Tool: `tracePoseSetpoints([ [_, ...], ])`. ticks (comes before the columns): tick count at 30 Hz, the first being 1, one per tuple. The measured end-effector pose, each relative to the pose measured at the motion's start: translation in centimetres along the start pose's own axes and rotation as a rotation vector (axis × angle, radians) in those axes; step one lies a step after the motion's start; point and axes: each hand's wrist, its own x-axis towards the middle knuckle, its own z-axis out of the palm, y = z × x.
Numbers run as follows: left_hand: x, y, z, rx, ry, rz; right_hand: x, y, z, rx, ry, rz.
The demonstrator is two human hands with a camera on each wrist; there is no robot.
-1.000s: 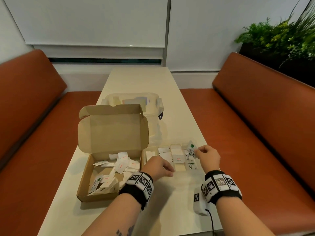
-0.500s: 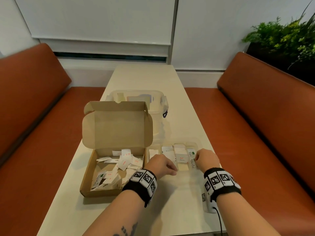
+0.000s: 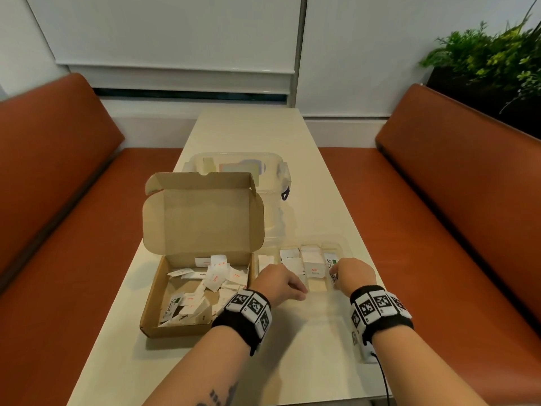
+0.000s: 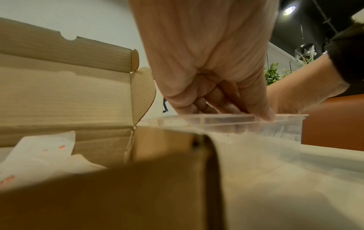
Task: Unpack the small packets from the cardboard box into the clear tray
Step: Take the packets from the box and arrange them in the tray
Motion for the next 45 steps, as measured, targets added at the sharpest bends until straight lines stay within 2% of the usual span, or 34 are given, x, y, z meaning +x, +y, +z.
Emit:
tracePoseSetpoints([
  [6,0.0,0.4,-0.1,0.050,-0.010,0.019,-0.3,-0.3,-0.4,-0.012,0.000,0.001],
  [9,-0.6,1.0,-0.3,0.086,-0.011,0.041,-0.6,-1.2,-1.2,0.045,0.088,0.042],
  [12,-1.7,1.1,-2.0,0.063,0.168,0.006,-1.2,-3.5,-3.1,0.187,0.255,0.015],
  [14,-2.5,0.3,-4.0,0.086,0.332,-0.072,-2.0,-6.0,-4.2,0.309,0.329,-0.069],
  [16,-3.4,-1.3,-6.5,0.131,0.432,-0.206,-3.1,-8.9,-4.8,0.428,0.338,-0.189],
  [20,-5.3,-5.5,-10.2,0.222,0.398,-0.500,-4.6,-14.7,-3.3,0.565,0.164,-0.376],
  [24,-6.0,-8.2,-9.9,0.214,0.365,-0.579,-4.6,-18.0,-0.4,0.493,0.103,-0.394],
  [28,-5.3,-9.6,-8.3,0.348,0.371,-0.499,-4.8,-19.1,1.7,0.387,0.100,-0.402],
  [35,-3.6,-9.6,-5.6,0.223,0.339,-0.330,-5.3,-19.2,3.8,0.273,0.164,-0.481],
  [39,-3.2,-9.2,-5.2,0.229,0.281,-0.354,-5.5,-19.3,4.1,0.295,0.204,-0.520],
  [45,-2.9,-8.9,-5.0,0.384,0.211,-0.313,-5.7,-19.2,4.4,0.360,0.245,-0.564],
])
